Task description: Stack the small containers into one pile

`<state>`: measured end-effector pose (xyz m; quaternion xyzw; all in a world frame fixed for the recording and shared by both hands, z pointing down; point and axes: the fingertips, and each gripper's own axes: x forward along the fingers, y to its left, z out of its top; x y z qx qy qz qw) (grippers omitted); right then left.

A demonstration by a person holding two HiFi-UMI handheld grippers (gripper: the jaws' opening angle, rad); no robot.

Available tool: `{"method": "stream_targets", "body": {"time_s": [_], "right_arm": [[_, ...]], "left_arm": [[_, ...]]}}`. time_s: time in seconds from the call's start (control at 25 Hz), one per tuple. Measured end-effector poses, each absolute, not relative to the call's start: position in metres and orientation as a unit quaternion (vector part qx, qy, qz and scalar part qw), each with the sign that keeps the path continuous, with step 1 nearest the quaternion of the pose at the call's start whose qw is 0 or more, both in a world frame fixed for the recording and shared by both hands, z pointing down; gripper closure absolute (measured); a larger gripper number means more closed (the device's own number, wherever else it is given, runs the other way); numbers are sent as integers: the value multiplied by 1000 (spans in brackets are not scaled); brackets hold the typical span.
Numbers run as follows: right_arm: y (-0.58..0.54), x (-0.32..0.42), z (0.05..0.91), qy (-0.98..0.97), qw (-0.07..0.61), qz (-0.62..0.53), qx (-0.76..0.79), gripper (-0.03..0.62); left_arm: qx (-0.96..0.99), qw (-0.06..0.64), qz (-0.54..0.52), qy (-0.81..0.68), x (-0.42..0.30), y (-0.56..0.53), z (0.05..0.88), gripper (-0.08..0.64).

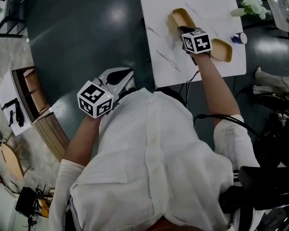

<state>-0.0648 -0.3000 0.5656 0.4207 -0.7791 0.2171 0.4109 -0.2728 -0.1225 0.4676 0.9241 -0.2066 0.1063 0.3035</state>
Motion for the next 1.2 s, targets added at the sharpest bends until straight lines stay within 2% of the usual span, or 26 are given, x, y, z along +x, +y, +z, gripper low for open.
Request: {"method": "stream_targets", "body": {"time_s": [0.44,0.92,1.2], "right_arm": [[-234,-34,504,-843,395,135,340,580],[-165,94,484,-862,448,23,238,580],[-155,161,488,-859,467,-21,209,580]], "left_arm": [[935,284,118,-174,-198,-123,458,552],[936,267,108,-202,-75,-122,432,552],[932,265,114,-222,-29,-102,429,552]]}}
